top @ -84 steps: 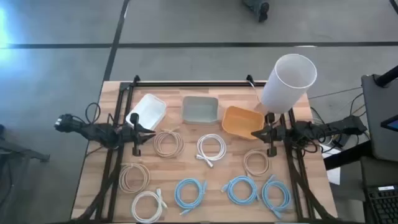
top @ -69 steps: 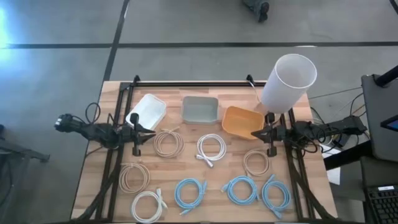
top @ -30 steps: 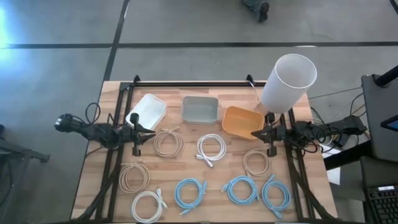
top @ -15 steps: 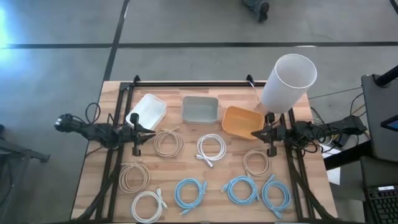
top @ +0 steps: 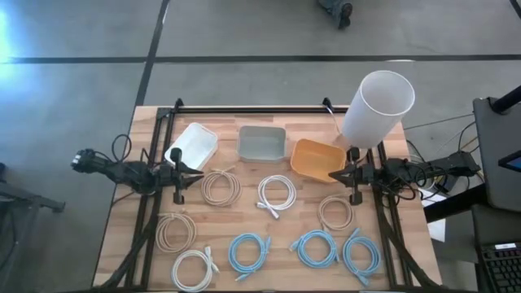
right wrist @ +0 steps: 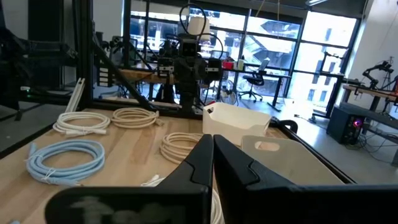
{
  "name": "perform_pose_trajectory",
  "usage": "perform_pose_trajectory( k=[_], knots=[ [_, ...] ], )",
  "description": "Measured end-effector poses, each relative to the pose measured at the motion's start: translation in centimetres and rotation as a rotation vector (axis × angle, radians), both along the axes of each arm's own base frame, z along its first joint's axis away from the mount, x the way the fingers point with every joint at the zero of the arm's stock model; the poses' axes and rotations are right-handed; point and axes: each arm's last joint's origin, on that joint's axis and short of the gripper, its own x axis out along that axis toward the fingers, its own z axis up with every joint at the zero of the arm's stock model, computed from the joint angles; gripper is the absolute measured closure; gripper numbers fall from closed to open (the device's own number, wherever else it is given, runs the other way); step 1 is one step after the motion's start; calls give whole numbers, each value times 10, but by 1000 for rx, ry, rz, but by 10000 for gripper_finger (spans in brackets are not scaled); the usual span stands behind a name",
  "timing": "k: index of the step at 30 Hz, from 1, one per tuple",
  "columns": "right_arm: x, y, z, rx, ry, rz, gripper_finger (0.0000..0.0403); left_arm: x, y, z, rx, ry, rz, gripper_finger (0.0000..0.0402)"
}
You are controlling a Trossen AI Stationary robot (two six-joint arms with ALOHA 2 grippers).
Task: Sort HDMI cables
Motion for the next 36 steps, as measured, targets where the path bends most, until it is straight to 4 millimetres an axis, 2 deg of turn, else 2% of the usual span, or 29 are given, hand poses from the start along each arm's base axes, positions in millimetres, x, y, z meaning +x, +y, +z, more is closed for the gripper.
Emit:
perform_pose_trajectory(
  k=[33,36],
  knots=[
    [0,0,0,-1,0,0,394,0,0,0,0,0,0,319],
    [0,0,0,60,-6,5,394,0,0,0,0,0,0,319]
  ],
)
